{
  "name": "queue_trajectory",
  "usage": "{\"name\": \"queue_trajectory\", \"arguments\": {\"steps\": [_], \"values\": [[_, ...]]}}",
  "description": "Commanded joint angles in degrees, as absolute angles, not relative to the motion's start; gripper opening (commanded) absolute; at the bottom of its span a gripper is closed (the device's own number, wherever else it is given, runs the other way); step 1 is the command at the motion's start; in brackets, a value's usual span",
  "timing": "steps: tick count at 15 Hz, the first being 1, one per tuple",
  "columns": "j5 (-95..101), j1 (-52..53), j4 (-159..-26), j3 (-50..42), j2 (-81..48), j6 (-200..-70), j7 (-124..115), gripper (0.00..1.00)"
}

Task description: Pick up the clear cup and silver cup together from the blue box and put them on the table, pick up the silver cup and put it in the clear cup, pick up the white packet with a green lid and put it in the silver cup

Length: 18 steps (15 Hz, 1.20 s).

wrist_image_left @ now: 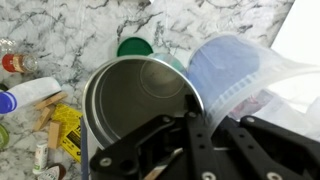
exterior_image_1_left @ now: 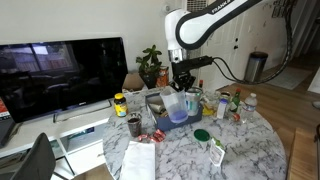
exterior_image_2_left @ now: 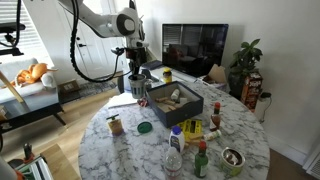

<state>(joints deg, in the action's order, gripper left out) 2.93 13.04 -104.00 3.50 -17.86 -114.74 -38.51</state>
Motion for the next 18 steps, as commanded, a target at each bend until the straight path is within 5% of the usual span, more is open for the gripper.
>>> {"name": "queue_trajectory", "arguments": {"steps": [1, 16, 17, 18], "values": [[2.8, 15.0, -107.8, 5.5, -18.4, -119.2, -39.5, 0.02], [3.4, 20.0, -111.1, 4.3, -32.1, -137.3, -42.4, 0.02], [3.4, 20.2, -111.0, 4.1, -32.5, -137.8, -42.4, 0.10], [3.4, 20.3, -111.0, 4.0, -32.5, -137.7, -42.2, 0.33]]}}
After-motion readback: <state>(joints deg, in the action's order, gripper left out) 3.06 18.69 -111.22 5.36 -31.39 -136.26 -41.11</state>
